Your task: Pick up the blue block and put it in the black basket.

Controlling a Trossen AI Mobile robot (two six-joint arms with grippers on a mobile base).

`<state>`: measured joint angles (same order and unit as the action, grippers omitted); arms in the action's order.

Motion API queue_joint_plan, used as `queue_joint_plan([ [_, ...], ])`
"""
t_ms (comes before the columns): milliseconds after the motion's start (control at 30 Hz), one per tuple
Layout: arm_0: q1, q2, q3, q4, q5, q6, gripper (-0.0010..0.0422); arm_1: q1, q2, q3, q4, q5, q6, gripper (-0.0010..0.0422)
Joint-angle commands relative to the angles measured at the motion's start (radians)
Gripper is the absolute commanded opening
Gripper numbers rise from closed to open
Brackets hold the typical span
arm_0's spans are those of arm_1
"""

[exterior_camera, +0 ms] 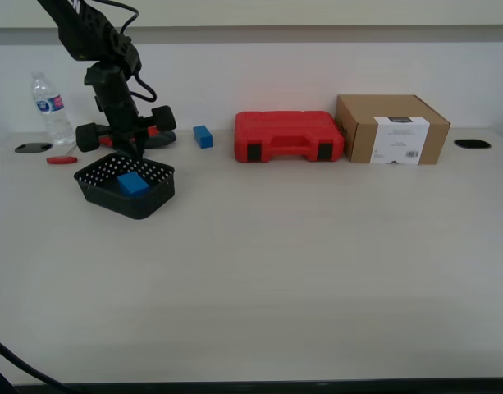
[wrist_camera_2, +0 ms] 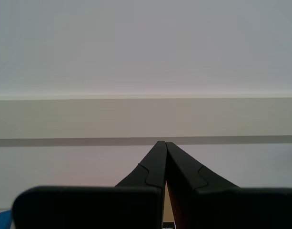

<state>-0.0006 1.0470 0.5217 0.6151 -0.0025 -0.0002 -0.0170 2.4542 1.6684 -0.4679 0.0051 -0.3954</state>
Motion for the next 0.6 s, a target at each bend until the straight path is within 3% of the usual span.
queue_joint_plan([
  [33,0.001,0.000,0.002,0.004,0.000,0.000,0.0000,0.000,0.000,0.000,-0.001,-0.005,0.003,-0.0002],
  [600,0.000,0.000,0.002,0.004,0.000,0.000,0.0000,-0.002,0.000,0.002,0.009,0.014,0.003,0.0000],
])
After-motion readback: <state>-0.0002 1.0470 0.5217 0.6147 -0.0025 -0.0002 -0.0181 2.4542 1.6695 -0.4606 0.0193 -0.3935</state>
